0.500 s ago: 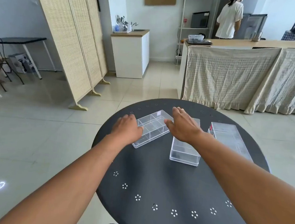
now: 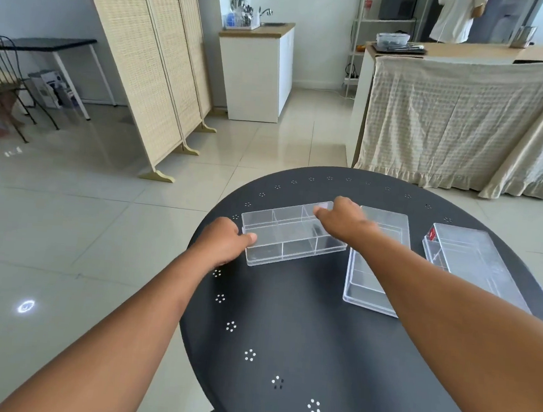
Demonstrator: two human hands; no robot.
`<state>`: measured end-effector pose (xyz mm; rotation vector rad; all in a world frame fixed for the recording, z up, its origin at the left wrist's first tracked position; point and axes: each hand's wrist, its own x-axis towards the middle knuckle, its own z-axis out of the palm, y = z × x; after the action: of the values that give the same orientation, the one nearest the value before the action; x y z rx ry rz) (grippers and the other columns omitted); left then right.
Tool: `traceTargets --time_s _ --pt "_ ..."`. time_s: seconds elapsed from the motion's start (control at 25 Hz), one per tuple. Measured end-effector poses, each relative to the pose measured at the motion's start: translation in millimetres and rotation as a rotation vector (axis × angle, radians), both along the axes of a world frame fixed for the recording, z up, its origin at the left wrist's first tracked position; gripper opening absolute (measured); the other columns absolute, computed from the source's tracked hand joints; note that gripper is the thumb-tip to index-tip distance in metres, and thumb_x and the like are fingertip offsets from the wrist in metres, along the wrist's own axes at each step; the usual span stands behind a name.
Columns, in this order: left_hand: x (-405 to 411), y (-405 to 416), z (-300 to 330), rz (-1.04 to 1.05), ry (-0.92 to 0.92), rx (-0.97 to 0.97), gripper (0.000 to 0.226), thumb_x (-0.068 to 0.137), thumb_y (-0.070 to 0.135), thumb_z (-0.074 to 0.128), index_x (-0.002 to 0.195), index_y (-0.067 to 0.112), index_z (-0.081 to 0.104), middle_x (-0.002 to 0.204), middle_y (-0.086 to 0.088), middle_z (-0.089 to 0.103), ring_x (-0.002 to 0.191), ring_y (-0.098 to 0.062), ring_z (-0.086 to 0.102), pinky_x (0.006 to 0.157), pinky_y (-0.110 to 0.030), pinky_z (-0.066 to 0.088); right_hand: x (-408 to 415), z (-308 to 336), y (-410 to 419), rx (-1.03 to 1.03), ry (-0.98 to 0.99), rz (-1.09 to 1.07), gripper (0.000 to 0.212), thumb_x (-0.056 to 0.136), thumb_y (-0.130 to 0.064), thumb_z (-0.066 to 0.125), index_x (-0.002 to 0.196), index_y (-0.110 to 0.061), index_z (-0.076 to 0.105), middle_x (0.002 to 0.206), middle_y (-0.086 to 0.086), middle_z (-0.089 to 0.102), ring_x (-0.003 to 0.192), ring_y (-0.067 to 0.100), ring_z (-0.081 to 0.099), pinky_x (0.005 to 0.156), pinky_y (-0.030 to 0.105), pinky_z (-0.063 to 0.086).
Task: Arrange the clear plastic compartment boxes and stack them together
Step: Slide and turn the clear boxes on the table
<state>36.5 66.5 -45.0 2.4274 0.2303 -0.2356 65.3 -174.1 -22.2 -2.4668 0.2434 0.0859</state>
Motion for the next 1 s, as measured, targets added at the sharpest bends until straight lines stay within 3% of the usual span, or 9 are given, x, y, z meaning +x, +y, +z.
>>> traceTargets --time_s 0.16,0.32,0.4,0.48,0.56,0.64,0.72,0.84,1.0 --pt "5.9 9.7 -9.3 0.097 0.071 -0.319 0.015 0.083 0.022 0.069 0.091 0.017 0.058 0.088 -0.01 0.053 0.083 -0.023 0.049 0.078 -0.038 0.056 -3.6 -12.5 6.9 0.115 0.074 -0.099 0.043 0.097 -0.024 0.059 0.127 0.006 0.059 0.104 0.014 0.059 0.099 0.034 0.061 0.078 0.032 0.042" --pt "-3.4 -0.2 -14.5 0.16 0.002 -0.501 0.021 0.068 0.017 0.066 0.088 0.013 0.062 0.085 -0.01 0.058 0.08 -0.024 0.053 0.072 -0.039 0.051 -13.3 -17.6 -6.3 0.405 0.078 -0.202 0.026 0.088 -0.019 0.075 0.102 -0.003 0.058 0.09 0.011 0.054 0.074 0.021 0.054 0.064 0.03 0.041" --pt "-10.3 -1.2 -14.9 0.16 -0.076 -0.546 0.02 0.066 0.014 0.06 0.084 0.008 0.066 0.081 -0.007 0.065 0.076 -0.024 0.054 0.073 -0.036 0.045 -23.2 -15.2 -14.0 0.539 0.052 -0.233 0.031 0.078 -0.016 0.083 0.09 -0.009 0.055 0.084 0.011 0.051 0.072 0.022 0.05 0.066 0.034 0.045" --pt "-14.8 1.5 -12.8 0.145 -0.156 -0.571 0.032 0.074 0.002 0.056 0.102 0.0 0.07 0.091 0.001 0.075 0.083 -0.022 0.063 0.077 -0.033 0.046 -32.0 -12.2 -19.9 0.611 0.022 -0.212 0.049 0.062 -0.017 0.088 0.1 -0.014 0.059 0.091 0.012 0.057 0.08 0.024 0.055 0.072 0.04 0.049" --pt "-20.0 5.2 -3.8 0.129 -0.23 -0.556 0.047 0.075 -0.001 0.054 0.118 0.008 0.07 0.11 -0.001 0.077 0.095 -0.016 0.066 0.082 -0.031 0.049 -42.5 -8.3 -22.1 0.656 -0.008 -0.164 0.067 0.063 -0.01 0.09 0.122 -0.013 0.059 0.111 0.014 0.065 0.092 0.024 0.06 0.087 0.047 0.056" --pt "-27.8 8.7 3.7 0.093 -0.297 -0.542 0.047 0.076 -0.004 0.055 0.106 0.026 0.075 0.107 -0.001 0.078 0.094 -0.018 0.069 0.083 -0.031 0.053 -55.0 -7.0 -22.7 0.588 -0.081 -0.114 0.075 0.068 -0.005 0.09 0.136 -0.009 0.059 0.123 0.019 0.065 0.101 0.024 0.064 0.096 0.047 0.055" --pt "-36.2 13.3 3.4 0.074 -0.313 -0.506 0.046 0.079 -0.001 0.06 0.105 0.035 0.073 0.104 0.005 0.079 0.096 -0.019 0.073 0.087 -0.035 0.059 -71.9 -9.8 -20.3 0.459 -0.165 -0.073 0.071 0.067 -0.011 0.091 0.132 -0.016 0.061 0.119 0.012 0.068 0.101 0.024 0.069 0.089 0.041 0.059" --pt "-50.7 15.9 -6.2 0.077 -0.278 -0.524 0.051 0.072 0.016 0.067 0.121 0.032 0.067 0.114 0.002 0.078 0.105 -0.024 0.075 0.097 -0.048 0.06 -96.4 -20.9 -11.0 0.327 -0.247 -0.052 0.064 0.073 -0.009 0.083 0.129 -0.02 0.055 0.116 0.006 0.07 0.095 0.028 0.073 0.071 0.033 0.057" --pt "-64.3 8.7 0.3 0.151 -0.24 -0.651 0.034 0.073 0.023 0.063 0.106 0.03 0.06 0.1 0.002 0.074 0.094 -0.022 0.07 0.098 -0.051 0.057 -117.2 -29.6 0.9 0.266 -0.281 -0.08 0.062 0.082 -0.004 0.069 0.138 -0.018 0.046 0.111 0.009 0.063 0.096 0.034 0.066 0.074 0.036 0.053"
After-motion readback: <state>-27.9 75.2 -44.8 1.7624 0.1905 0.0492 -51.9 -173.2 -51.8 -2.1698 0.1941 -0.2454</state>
